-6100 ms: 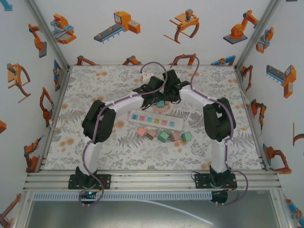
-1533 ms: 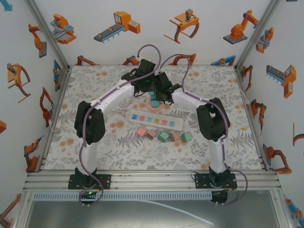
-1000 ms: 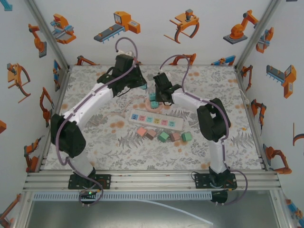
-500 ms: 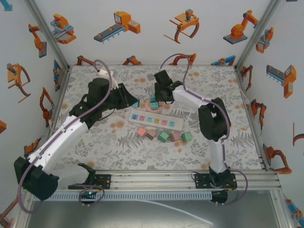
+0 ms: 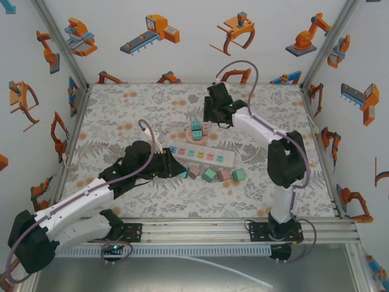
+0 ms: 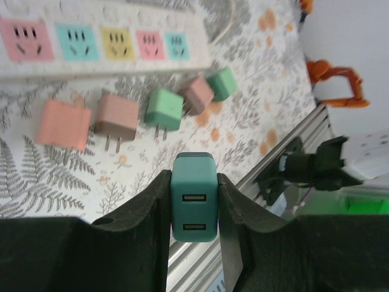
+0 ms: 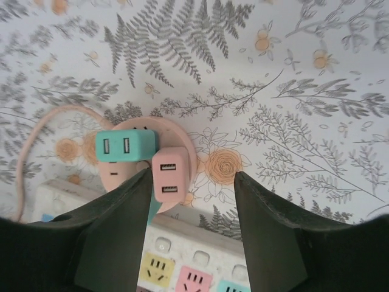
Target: Pull the plug off the socket
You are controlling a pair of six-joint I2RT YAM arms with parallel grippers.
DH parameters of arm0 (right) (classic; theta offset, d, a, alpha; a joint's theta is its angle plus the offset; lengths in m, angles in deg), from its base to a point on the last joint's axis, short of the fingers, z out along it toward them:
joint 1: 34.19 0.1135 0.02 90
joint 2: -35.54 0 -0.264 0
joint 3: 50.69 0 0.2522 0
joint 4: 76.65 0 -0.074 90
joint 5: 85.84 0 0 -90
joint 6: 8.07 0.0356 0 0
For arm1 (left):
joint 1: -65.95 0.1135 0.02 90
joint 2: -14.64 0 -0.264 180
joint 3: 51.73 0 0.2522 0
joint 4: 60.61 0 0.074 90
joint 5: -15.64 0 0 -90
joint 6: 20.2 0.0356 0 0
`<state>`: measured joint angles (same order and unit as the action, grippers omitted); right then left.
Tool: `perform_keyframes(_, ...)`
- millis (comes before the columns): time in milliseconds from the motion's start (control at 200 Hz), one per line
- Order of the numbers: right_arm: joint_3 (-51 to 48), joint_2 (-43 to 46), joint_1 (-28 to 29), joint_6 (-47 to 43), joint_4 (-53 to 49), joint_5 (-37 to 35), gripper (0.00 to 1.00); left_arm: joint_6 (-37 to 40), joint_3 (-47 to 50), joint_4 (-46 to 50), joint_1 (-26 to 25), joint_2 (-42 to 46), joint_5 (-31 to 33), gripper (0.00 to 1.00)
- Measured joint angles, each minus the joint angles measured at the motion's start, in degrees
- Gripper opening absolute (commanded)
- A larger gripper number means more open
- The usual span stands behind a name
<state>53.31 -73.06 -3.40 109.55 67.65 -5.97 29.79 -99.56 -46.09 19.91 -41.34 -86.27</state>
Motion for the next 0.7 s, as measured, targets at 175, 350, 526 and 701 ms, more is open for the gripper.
perform_keyframes(175,-4.4,7.2,-0.8,0.0,4.1,-0.1,0.59,3.7,2.2,-5.0,-3.5,-6.7,-3.5,0.0)
perform_keyframes(350,-8.7,8.9,-1.2,0.3,6.6,-0.2,0.59,6.5,2.1,-11.3,-4.9,-18.6,-9.8,0.0)
perform_keyframes(526,-10.8,8.8,-1.3,0.4,6.8,-0.2,0.59,6.6,1.5,-16.6,-5.0,-27.9,-13.4,0.0)
perform_keyframes(701,-11.9,8.8,-1.9,0.5,7.3,-0.5,0.59,6.6,-3.3,-14.7,-5.0,-33.0,-12.5,0.21)
